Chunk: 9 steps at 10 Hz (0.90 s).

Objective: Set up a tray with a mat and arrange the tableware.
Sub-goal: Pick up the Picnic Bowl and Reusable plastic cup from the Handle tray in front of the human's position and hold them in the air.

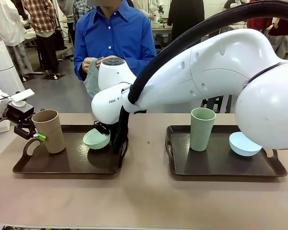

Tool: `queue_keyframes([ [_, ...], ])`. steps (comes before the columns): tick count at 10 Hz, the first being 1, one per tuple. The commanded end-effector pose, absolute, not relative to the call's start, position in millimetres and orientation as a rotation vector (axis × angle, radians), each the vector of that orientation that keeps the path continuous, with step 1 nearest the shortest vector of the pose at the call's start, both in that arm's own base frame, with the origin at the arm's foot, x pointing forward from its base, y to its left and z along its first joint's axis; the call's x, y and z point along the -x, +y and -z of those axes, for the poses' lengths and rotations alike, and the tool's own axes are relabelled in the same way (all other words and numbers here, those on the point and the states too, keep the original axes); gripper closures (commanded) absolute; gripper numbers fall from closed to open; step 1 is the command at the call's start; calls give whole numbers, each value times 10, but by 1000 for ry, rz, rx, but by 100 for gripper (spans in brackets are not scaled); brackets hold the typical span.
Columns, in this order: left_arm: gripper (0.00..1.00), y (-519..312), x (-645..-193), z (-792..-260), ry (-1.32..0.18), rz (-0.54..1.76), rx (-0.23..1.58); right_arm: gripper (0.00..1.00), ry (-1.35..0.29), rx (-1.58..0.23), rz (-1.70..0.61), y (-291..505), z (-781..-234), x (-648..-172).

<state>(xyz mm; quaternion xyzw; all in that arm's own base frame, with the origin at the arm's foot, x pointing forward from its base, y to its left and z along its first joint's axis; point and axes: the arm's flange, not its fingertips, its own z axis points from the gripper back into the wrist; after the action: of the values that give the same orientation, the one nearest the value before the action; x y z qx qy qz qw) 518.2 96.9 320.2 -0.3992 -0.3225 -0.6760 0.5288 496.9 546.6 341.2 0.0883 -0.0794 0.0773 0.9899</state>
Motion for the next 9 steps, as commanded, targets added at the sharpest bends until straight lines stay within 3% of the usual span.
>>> queue_keyframes([
  [1, 100, 999, -4815, -3778, -843, 1617, 903, 100, -159, -178, -125, 5342, -3799, -4678],
  [5, 100, 954, -4284, -4801, -901, 1676, 751, 100, -328, -205, -110, 5215, -5010, -4090],
  [8, 100, 879, -4357, -4966, -850, 1616, 755, 100, -333, -222, -89, 5109, -5188, -4047],
  [9, 100, 950, -4237, -5071, -907, 1674, 742, 100, -351, -241, -132, 5270, -5465, -4025],
])
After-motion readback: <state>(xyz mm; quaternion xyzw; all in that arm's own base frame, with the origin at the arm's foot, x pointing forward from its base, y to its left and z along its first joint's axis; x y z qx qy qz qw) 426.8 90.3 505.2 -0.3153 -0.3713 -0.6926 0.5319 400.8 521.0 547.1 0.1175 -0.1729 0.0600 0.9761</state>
